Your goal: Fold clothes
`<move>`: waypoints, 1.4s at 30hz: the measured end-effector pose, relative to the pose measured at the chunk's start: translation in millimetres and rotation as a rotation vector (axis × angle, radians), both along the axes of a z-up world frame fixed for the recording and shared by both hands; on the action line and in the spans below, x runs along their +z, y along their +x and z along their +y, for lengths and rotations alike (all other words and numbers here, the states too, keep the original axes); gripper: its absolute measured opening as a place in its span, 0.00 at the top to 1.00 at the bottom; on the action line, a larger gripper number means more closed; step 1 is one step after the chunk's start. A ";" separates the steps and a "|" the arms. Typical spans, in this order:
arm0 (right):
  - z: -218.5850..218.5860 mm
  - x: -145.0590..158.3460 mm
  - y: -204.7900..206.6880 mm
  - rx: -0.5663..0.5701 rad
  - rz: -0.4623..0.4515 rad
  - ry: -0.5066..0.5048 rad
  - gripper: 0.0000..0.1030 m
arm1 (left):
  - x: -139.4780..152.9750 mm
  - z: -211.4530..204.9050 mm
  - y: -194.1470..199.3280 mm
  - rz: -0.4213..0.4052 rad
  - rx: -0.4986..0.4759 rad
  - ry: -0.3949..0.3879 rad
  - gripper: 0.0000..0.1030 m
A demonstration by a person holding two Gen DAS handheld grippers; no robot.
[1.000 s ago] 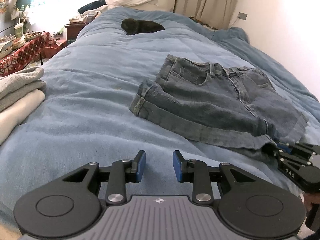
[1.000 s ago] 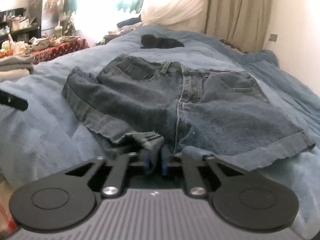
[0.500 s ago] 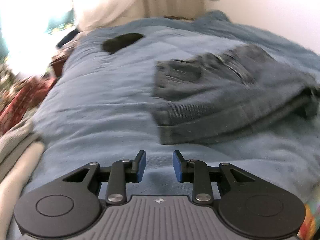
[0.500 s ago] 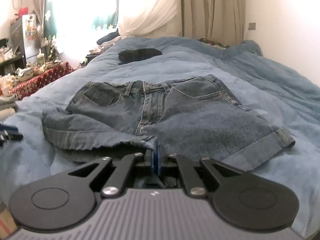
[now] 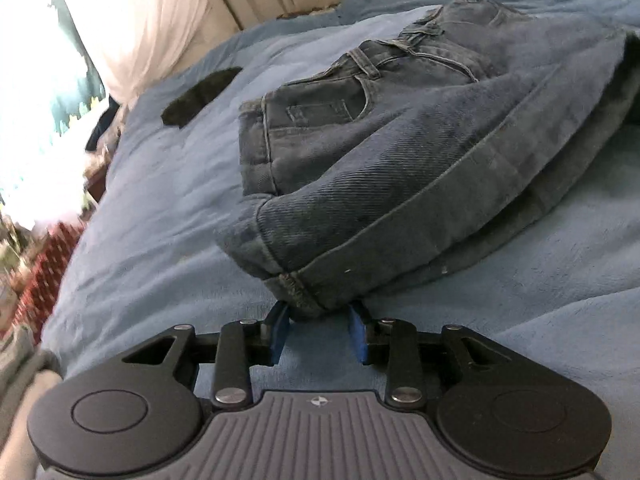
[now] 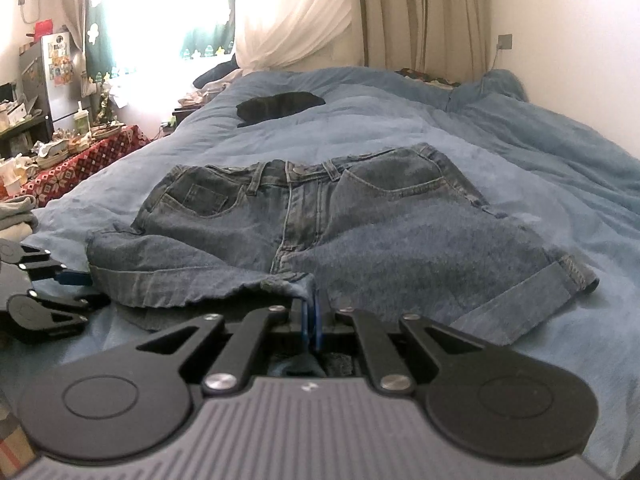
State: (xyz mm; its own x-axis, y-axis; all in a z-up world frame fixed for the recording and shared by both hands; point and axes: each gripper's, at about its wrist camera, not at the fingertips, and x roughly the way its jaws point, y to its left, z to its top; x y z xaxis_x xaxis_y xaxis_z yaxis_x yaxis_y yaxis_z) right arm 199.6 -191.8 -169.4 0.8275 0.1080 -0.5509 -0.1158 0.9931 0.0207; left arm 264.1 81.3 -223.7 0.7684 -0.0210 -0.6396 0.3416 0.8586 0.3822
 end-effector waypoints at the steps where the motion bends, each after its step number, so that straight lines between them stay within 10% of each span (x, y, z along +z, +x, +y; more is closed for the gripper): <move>1: -0.2 -0.5 0.1 -0.003 0.002 0.004 0.97 | -0.4 0.1 -0.2 -0.024 0.013 -0.008 0.65; 8: -2.7 -1.5 -1.9 -0.003 0.009 0.028 0.96 | 32.4 36.0 -24.6 -0.218 0.177 -0.261 0.65; 13: -0.7 -3.5 -0.3 -0.002 0.012 0.034 0.96 | 51.9 44.3 -31.4 -0.274 0.175 -0.302 0.65; 20: 1.5 -4.3 -3.4 0.001 0.023 0.044 0.96 | 42.5 46.7 -9.1 -0.160 0.184 -0.408 0.66; 22: 2.9 -3.4 -5.0 0.011 0.028 0.047 0.96 | 44.1 52.0 -8.8 -0.145 0.191 -0.482 0.90; 31: 27.4 13.4 -32.3 0.173 0.064 0.073 0.97 | 95.1 84.5 -44.1 -0.106 0.243 -0.508 0.90; 42: 31.3 -11.6 -45.3 0.170 0.124 0.031 0.97 | 58.3 97.6 -45.5 0.045 0.353 -0.530 0.90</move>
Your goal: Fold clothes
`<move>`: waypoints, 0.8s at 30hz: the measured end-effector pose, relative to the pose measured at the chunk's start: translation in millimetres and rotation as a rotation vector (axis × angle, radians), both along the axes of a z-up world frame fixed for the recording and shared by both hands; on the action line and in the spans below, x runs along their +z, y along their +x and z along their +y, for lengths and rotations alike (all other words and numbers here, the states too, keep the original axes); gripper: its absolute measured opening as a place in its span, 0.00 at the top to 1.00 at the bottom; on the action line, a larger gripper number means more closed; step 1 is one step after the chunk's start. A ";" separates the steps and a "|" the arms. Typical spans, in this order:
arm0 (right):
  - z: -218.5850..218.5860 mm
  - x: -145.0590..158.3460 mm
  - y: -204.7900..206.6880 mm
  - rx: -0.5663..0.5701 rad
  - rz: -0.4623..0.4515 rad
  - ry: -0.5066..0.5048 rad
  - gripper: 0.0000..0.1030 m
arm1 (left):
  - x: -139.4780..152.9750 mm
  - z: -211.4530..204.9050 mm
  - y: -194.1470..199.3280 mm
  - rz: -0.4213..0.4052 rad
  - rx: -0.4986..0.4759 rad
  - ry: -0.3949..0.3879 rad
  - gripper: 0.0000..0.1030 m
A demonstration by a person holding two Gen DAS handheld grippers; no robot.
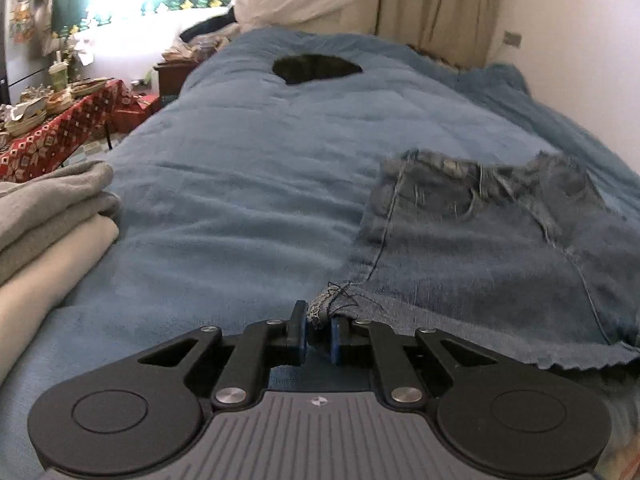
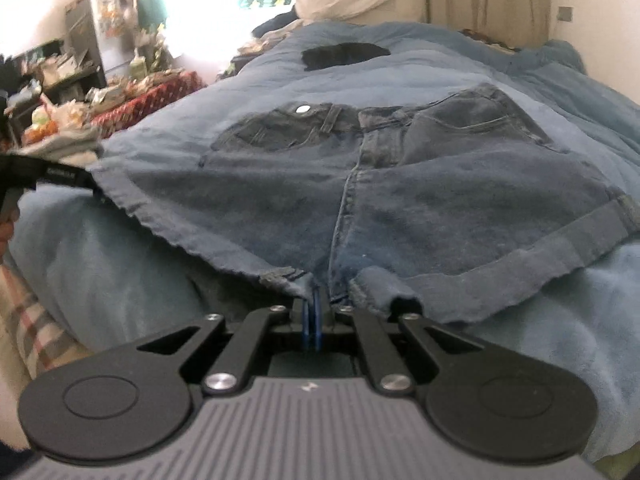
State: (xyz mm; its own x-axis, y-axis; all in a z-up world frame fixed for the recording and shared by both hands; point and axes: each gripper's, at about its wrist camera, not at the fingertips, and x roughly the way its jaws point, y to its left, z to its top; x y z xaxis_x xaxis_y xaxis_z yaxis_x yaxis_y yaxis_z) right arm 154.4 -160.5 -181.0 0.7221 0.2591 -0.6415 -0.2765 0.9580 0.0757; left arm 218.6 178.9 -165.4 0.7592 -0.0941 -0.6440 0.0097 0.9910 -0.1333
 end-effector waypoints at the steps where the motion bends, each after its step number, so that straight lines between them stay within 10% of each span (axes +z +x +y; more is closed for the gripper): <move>1: -2.1 7.2 -2.2 -0.002 -0.022 0.008 0.97 | 7.0 1.6 -0.6 -0.017 0.003 -0.021 0.90; 7: -9.5 34.4 -6.1 -0.008 -0.070 0.051 0.97 | 41.1 -5.7 7.3 -0.048 -0.027 0.030 0.90; 17: 13.7 -21.2 -5.4 0.075 0.000 -0.137 0.97 | -30.8 1.7 25.8 0.112 -0.037 0.063 0.88; 24: -3.4 -4.1 -10.4 0.101 0.062 -0.013 0.89 | -18.9 8.8 14.9 0.115 -0.058 0.020 0.77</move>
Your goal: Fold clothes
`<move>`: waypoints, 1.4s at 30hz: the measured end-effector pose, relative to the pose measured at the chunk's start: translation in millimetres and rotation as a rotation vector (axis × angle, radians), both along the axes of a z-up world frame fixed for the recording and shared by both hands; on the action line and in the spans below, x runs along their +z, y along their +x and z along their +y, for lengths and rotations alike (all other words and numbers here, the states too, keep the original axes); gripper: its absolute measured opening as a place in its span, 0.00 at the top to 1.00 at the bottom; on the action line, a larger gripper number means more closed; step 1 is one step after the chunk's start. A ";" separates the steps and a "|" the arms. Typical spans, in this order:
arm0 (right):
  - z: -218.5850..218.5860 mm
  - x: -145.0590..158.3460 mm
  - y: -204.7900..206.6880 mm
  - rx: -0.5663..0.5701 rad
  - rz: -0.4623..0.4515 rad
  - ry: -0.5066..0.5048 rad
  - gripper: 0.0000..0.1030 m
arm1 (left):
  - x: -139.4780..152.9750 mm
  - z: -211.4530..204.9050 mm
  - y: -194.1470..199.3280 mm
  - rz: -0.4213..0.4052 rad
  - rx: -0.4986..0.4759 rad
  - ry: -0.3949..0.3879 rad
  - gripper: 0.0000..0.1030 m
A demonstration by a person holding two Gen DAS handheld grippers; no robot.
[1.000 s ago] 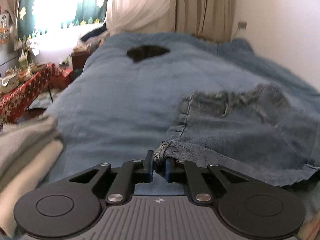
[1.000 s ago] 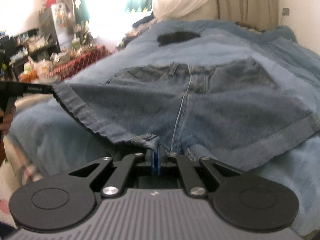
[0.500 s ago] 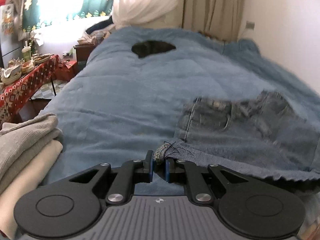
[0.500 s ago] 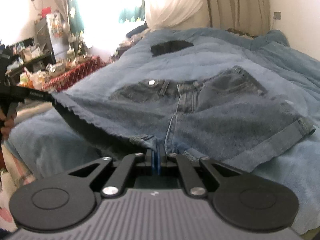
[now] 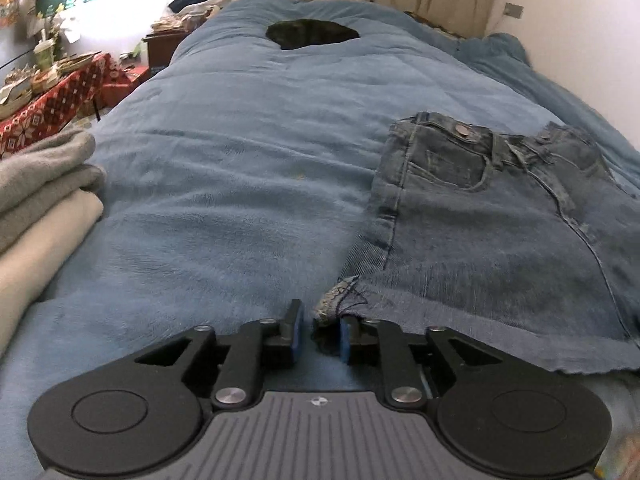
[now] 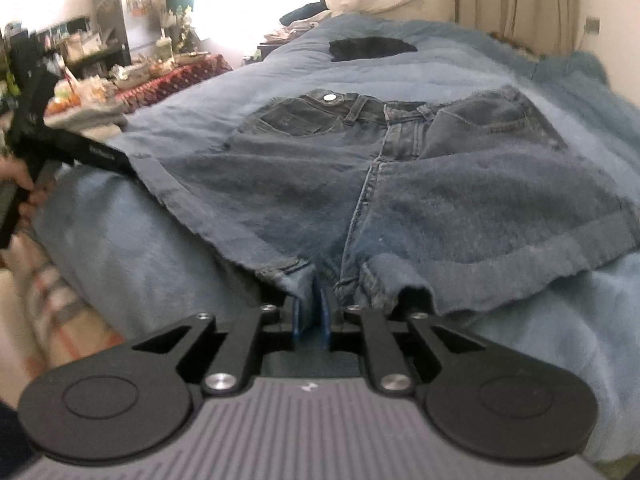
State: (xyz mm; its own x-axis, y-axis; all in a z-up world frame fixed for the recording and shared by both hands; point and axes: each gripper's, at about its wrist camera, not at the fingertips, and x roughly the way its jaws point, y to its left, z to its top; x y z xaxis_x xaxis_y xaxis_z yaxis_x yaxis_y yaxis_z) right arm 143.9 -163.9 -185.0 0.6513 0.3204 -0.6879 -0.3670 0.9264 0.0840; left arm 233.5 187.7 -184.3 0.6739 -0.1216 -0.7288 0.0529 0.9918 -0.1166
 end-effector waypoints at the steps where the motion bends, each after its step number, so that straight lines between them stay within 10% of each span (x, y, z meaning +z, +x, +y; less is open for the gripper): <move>1: -2.8 2.5 -1.7 0.002 0.011 0.016 0.89 | 2.9 0.5 -3.9 0.001 -0.006 0.001 0.77; 12: -48.4 58.2 -20.5 -0.030 -0.062 0.082 0.89 | 50.4 16.5 -32.1 -0.058 0.023 -0.024 0.76; 15: -70.0 75.1 6.5 -0.051 -0.083 0.086 0.88 | 61.3 3.9 -17.4 -0.094 -0.020 -0.060 0.59; 21: -115.5 85.3 115.3 -0.099 -0.092 0.066 0.82 | 56.9 -27.5 65.9 -0.096 -0.095 -0.110 0.57; 30: -166.0 87.0 299.2 -0.137 -0.032 -0.019 0.80 | 25.6 -44.5 236.0 0.125 -0.123 -0.269 0.54; 42: -183.2 80.3 416.2 -0.155 0.296 0.122 0.67 | -13.4 -31.4 303.1 0.464 -0.068 -0.525 0.52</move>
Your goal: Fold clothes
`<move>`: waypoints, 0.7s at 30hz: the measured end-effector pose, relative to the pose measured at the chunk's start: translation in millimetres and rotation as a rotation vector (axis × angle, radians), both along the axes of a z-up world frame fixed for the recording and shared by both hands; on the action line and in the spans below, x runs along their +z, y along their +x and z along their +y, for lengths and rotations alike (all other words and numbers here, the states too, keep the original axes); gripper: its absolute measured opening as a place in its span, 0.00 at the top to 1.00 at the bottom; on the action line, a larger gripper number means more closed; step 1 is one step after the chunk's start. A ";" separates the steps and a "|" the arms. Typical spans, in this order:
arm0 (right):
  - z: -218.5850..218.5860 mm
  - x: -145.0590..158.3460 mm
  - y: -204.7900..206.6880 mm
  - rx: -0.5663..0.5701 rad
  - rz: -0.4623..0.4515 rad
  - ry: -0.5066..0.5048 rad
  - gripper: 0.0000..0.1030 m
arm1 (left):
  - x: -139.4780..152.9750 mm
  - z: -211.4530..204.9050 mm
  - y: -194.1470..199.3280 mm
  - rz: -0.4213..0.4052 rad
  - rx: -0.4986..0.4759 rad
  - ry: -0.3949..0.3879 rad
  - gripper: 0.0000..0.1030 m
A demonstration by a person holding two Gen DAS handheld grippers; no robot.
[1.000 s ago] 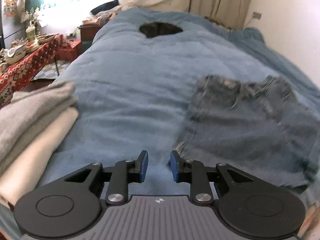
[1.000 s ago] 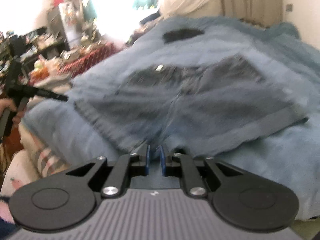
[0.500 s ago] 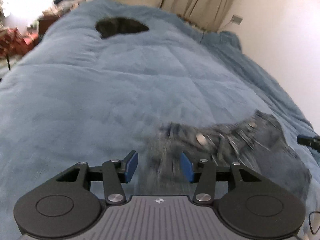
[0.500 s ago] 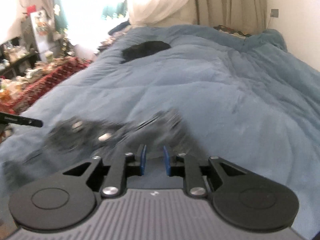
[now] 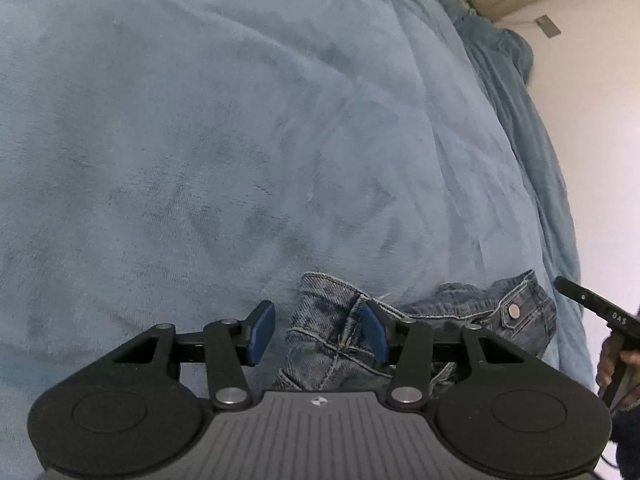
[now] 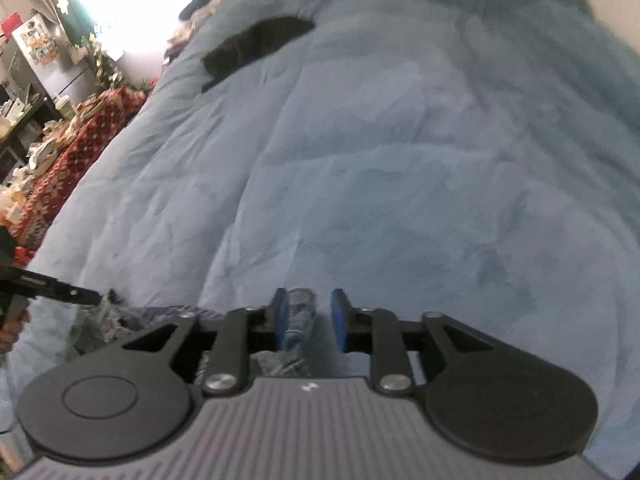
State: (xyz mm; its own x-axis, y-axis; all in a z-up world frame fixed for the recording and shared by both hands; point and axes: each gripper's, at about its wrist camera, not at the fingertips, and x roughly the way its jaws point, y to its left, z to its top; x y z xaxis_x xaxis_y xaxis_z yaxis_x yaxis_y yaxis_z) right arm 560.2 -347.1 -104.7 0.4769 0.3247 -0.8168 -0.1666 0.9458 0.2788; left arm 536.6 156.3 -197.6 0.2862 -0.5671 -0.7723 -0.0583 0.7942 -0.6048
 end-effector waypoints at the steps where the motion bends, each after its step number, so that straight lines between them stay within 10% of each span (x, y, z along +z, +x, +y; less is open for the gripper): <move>1: 1.9 -3.1 4.0 0.007 0.030 0.020 0.67 | -3.4 1.3 1.6 0.019 0.001 -0.015 0.52; 9: 4.5 -50.6 41.1 -0.010 0.221 0.048 0.59 | -16.0 4.8 5.3 0.098 -0.010 -0.131 0.52; 11: 2.6 -54.7 40.1 -0.019 0.228 0.085 0.79 | -9.5 -3.3 3.1 0.073 -0.064 -0.131 0.51; 21: 35.2 16.9 -20.4 0.166 -0.067 0.013 0.93 | 52.8 -13.0 -33.9 -0.160 -0.115 -0.147 0.88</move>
